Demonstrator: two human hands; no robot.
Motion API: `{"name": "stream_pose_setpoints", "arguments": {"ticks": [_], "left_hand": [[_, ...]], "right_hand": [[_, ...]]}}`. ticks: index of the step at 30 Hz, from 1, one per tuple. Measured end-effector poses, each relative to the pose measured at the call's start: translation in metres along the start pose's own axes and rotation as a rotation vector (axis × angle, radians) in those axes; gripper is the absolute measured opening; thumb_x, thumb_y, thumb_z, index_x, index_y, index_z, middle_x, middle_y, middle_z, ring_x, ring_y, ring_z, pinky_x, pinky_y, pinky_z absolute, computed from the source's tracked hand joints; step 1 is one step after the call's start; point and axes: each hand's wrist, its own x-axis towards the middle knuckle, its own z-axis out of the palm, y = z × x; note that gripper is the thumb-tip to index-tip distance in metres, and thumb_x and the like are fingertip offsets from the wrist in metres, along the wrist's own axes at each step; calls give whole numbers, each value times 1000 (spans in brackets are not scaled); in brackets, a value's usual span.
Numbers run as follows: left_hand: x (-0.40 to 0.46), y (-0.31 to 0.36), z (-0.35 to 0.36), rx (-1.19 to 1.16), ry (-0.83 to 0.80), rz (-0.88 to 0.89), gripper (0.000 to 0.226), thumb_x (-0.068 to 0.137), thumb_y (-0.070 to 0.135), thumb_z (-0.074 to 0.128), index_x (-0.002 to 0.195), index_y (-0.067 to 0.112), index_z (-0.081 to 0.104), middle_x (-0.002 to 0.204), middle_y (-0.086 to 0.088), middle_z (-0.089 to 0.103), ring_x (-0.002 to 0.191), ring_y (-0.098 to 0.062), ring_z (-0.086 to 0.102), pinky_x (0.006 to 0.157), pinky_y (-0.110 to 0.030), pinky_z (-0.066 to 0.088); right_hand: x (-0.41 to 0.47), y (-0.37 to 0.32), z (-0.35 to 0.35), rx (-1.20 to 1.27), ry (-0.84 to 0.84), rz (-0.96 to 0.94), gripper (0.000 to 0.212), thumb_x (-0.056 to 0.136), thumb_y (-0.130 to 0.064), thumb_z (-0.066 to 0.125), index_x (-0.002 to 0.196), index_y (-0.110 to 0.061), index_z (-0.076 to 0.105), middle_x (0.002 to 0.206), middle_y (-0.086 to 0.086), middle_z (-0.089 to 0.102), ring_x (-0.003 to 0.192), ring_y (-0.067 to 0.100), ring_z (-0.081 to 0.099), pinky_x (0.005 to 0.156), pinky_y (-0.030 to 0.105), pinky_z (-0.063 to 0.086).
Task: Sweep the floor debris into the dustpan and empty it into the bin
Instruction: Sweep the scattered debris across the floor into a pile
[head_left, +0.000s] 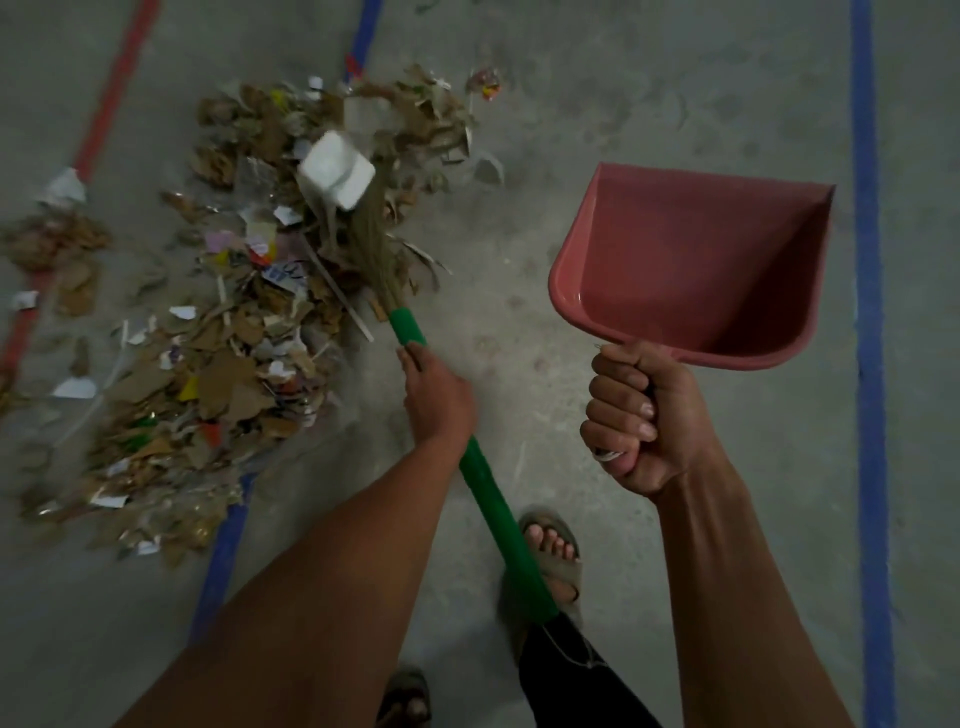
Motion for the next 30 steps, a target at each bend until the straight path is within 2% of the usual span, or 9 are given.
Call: {"name": "stream_pose_setpoints", "arguments": {"ticks": [4, 9, 16, 21, 25, 27, 30], "left_hand": [[-14, -2, -16, -75, 31, 42, 66, 103, 8, 40, 164, 5, 14, 172, -8, 12, 135, -37, 51, 104, -39, 44], [-18, 7, -36, -185, 64, -66, 64, 103, 7, 41, 161, -1, 17, 170, -14, 17, 138, -36, 48, 110, -38, 39], [-43, -4, -43, -107, 61, 159, 62, 106, 11, 37, 164, 7, 15, 172, -6, 11, 137, -35, 49, 107, -39, 42], [-54, 10, -28, -38, -18, 221, 61, 107, 15, 37, 164, 9, 16, 172, -5, 11, 134, -35, 52, 107, -40, 43], [-60, 35, -7, 15, -35, 290, 63, 107, 17, 38, 165, 11, 13, 173, -3, 6, 124, -34, 59, 95, -39, 48], [-57, 53, 5, 62, -50, 368, 65, 107, 18, 40, 165, 12, 10, 173, -2, 3, 118, -32, 61, 82, -32, 44], [-45, 86, 26, 124, -97, 485, 68, 106, 16, 43, 165, 12, 9, 173, -2, 0, 121, -29, 59, 80, -26, 37]], "right_hand": [[-9, 17, 6, -7, -16, -2, 41, 96, -19, 42, 58, -25, 29, 39, -9, 22, 31, 7, 9, 32, 19, 15], [-21, 36, 10, -37, -21, -13, 40, 93, -19, 45, 59, -25, 26, 38, -9, 24, 31, 6, 10, 31, 18, 17], [-41, 42, 3, -37, -8, -61, 39, 92, -19, 46, 61, -26, 23, 38, -9, 24, 32, 7, 8, 37, 21, 9], [-49, 36, -6, 0, -10, -89, 40, 94, -19, 46, 58, -25, 29, 38, -9, 24, 31, 7, 9, 36, 20, 10], [-47, 11, -10, 13, -2, -131, 41, 95, -19, 44, 57, -24, 30, 39, -9, 23, 31, 7, 9, 36, 19, 9], [-42, -7, -14, 30, -4, -150, 41, 96, -19, 43, 57, -24, 31, 39, -9, 23, 31, 6, 10, 36, 19, 10], [-33, -35, -22, 47, 0, -173, 42, 96, -19, 44, 57, -24, 32, 39, -9, 23, 29, 6, 14, 36, 18, 11]]}}
